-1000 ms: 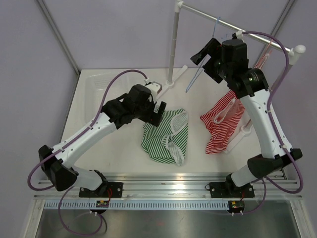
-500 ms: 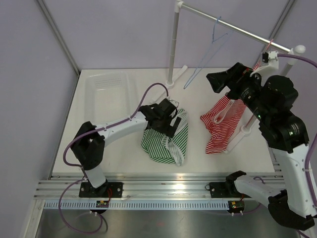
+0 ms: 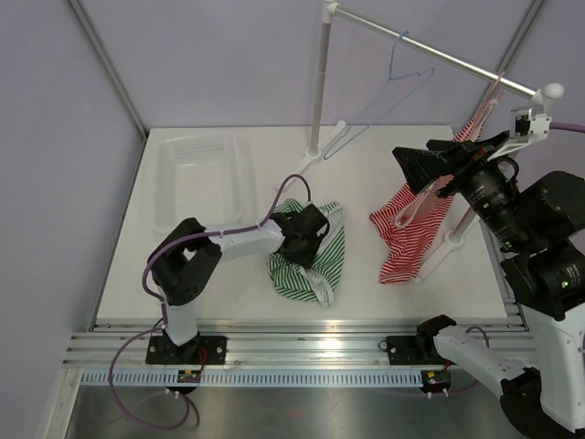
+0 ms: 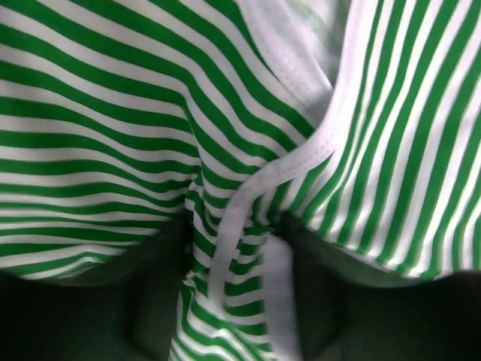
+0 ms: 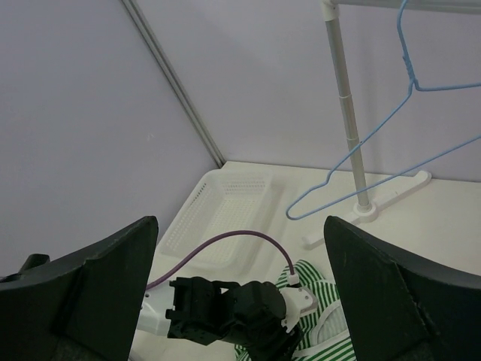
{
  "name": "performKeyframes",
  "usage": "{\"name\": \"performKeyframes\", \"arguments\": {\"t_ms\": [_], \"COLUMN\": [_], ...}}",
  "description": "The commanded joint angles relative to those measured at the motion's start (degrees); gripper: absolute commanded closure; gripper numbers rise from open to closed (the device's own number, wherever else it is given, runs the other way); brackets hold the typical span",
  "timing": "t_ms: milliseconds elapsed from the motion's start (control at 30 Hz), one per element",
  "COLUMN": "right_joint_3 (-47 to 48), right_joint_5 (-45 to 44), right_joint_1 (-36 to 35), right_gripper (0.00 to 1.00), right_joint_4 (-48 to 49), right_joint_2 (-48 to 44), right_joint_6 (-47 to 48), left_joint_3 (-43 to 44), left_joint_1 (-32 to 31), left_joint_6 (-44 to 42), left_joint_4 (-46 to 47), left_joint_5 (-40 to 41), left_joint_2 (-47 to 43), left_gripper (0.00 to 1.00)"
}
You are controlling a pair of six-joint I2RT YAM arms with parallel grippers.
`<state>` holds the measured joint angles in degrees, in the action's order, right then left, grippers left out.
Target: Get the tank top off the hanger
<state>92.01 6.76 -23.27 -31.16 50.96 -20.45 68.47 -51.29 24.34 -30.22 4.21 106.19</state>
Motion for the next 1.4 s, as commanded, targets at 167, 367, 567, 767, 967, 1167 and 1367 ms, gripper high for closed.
{"name": "performKeyframes", "arguments": {"t_ms": [167,367,567,767,967,1167,1367], "right_joint_3": [-1.5,-1.9,-1.3,0.7,1.3,5.4,7.2], "right_joint_5": [-0.5,-2.5,-6.1,-11.6,-12.8,-13.0,-14.1], "right_joint_1": [-0.3,-0.4,-0.3,-0.3,-0.3,-0.3,-0.4], "right_gripper": [0.0,0.0,0.0,0.01,0.01,0.0,0.0], "right_joint_4": [2.4,2.4,1.4,-0.5,-1.0,-3.9,-6.0], "right_joint_2": [-1.1,-1.7,-1.7,-1.4,-0.2,3.1,4.9], "right_joint_6": [3.2,4.1,5.3,6.6,7.2,8.1,8.3], "left_joint_3": [-0.8,6.8,18.4,29.6,37.9,33.6,28.9], "left_joint_1": [-0.7,0.3,8.3,17.5,28.7,39.0,47.2], "left_joint_6": [-0.3,-1.5,-4.7,-8.0,-9.0,-7.1,-4.3], "left_joint_4": [0.2,-7.5,-15.1,-20.2,-21.6,-17.3,-15.8], "left_joint_5": [1.5,15.7,20.8,22.3,15.6,3.8,-3.1], "left_joint_2": [-2.5,-15.7,-22.7,-25.5,-22.1,-19.3,-14.6], "left_gripper": [1.0,1.0,1.0,1.0,1.0,1.0,1.0]}}
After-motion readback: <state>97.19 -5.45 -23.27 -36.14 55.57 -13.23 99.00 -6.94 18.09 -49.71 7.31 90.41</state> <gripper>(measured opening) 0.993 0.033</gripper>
